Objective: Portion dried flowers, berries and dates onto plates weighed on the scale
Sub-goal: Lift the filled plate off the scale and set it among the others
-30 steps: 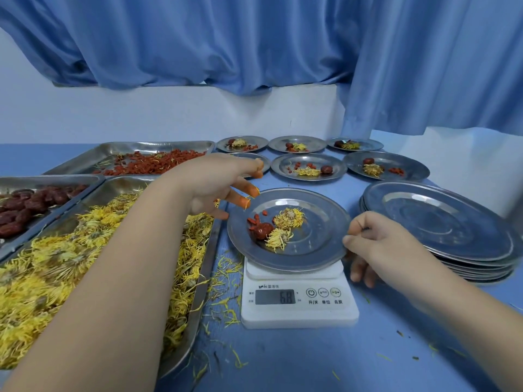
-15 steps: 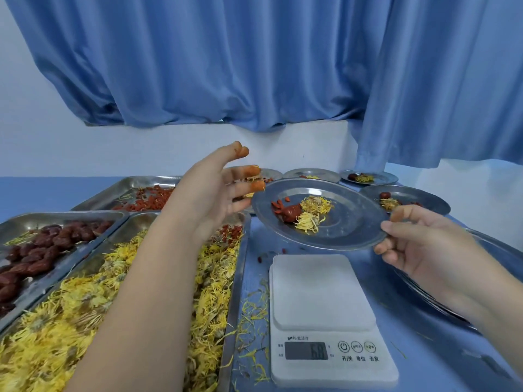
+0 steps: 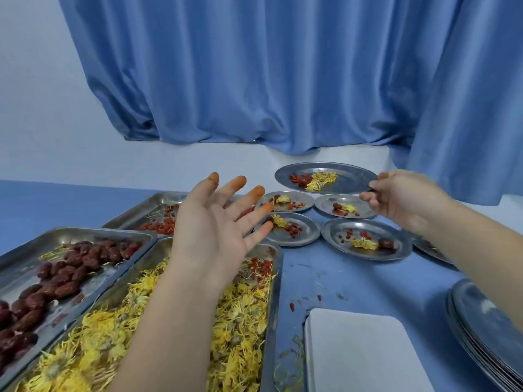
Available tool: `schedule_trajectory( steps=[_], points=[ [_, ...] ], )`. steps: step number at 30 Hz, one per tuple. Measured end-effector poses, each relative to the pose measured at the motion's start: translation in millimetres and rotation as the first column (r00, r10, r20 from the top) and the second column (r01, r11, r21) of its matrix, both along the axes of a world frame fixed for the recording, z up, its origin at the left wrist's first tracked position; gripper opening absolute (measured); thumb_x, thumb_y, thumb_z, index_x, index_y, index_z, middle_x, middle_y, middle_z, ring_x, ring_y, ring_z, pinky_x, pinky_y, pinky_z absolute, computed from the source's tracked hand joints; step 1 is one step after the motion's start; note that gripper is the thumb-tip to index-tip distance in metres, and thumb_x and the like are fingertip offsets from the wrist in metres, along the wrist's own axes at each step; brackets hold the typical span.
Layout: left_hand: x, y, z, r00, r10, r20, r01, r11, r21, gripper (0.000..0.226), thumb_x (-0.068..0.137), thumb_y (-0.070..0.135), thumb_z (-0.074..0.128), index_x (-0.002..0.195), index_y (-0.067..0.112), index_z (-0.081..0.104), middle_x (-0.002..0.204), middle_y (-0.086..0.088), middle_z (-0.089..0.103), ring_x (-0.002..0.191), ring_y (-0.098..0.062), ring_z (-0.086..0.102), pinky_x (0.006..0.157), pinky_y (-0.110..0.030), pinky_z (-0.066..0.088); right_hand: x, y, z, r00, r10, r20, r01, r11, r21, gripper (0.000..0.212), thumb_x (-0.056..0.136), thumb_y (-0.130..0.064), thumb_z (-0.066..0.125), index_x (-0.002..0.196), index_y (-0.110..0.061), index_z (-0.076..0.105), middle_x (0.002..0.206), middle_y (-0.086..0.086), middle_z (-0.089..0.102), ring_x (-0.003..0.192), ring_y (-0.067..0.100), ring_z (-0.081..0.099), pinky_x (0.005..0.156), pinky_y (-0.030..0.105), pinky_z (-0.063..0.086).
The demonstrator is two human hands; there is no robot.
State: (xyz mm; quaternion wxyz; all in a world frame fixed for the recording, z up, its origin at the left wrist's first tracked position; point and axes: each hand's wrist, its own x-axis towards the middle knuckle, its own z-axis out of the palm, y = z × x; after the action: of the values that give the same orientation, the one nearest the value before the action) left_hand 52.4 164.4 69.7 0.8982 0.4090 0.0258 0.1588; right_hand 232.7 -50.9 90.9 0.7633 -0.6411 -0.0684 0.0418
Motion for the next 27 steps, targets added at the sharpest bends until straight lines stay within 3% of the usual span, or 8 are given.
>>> schedule_trajectory(
  steps=[3,6,11,15,19,24,27],
  points=[
    [0,4,-1,1.0,-0.018,0.012,0.019,0.996,-0.082,0.045,0.095,0.047,0.045,0.123,0.016,0.061,0.116,-0.016,0.07,0.105,-0.04,0.067,0.096,-0.054,0.048,40,32,-5,0.999,-0.035,-0.03,0.034,0.999,-0.023,0.018,0.095,0.007,0.037,0.088,-0.007,0.045,0.075,0.016,0.056,0.063,0.019,0.064,0.036,0.016,0.045],
    [1,5,-4,0.999,-0.039,0.029,0.043,0.988,-0.146,0.047,0.095,0.048,0.045,0.123,0.015,0.062,0.115,-0.016,0.07,0.105,-0.04,0.067,0.094,-0.054,0.049,73,60,-17,0.994,-0.075,-0.084,0.067,0.993,-0.099,0.012,0.096,0.002,0.038,0.1,-0.004,0.047,0.069,0.015,0.065,0.068,0.02,0.064,0.053,0.021,0.05],
    [8,2,-12,0.998,-0.055,0.013,0.056,0.979,-0.194,0.049,0.095,0.05,0.043,0.122,0.015,0.064,0.112,-0.015,0.072,0.1,-0.037,0.069,0.088,-0.051,0.051,119,95,-41,0.981,-0.147,-0.127,0.129,0.981,-0.142,0.015,0.095,0.002,0.04,0.105,-0.001,0.05,0.078,0.018,0.065,0.046,0.013,0.06,0.036,0.018,0.044],
    [12,4,-16,0.999,-0.047,0.006,0.047,0.97,-0.24,0.05,0.092,0.051,0.045,0.121,0.015,0.065,0.11,-0.016,0.072,0.098,-0.037,0.07,0.085,-0.05,0.051,152,116,-64,0.964,-0.213,-0.157,0.188,0.969,-0.157,0.031,0.093,0.003,0.04,0.121,0.001,0.051,0.08,0.017,0.064,0.05,0.014,0.06,0.044,0.022,0.047],
    [17,6,-20,1.0,0.01,-0.026,-0.017,0.958,-0.286,0.049,0.091,0.052,0.046,0.116,0.016,0.067,0.106,-0.014,0.074,0.094,-0.036,0.072,0.076,-0.048,0.052,182,132,-81,0.957,-0.242,-0.161,0.217,0.963,-0.159,0.034,0.091,0.005,0.042,0.124,0.001,0.051,0.091,0.018,0.064,0.052,0.014,0.061,0.034,0.017,0.043],
    [22,6,-27,0.993,0.095,-0.072,-0.114,0.929,-0.352,0.045,0.09,0.05,0.046,0.111,0.017,0.067,0.1,-0.011,0.076,0.085,-0.035,0.073,0.069,-0.043,0.054,203,145,-90,0.959,-0.237,-0.156,0.207,0.961,-0.183,0.03,0.09,0.007,0.042,0.118,0.002,0.052,0.092,0.019,0.064,0.046,0.015,0.061,0.033,0.016,0.041],
    [24,6,-27,0.993,0.099,-0.068,-0.117,0.926,-0.359,0.044,0.089,0.05,0.047,0.111,0.018,0.067,0.098,-0.01,0.076,0.084,-0.035,0.073,0.06,-0.041,0.059,208,153,-96,0.961,-0.216,-0.174,0.183,0.965,-0.189,0.037,0.091,0.007,0.042,0.128,0.002,0.047,0.09,0.017,0.062,0.061,0.016,0.062,0.038,0.02,0.044]
  ],
)
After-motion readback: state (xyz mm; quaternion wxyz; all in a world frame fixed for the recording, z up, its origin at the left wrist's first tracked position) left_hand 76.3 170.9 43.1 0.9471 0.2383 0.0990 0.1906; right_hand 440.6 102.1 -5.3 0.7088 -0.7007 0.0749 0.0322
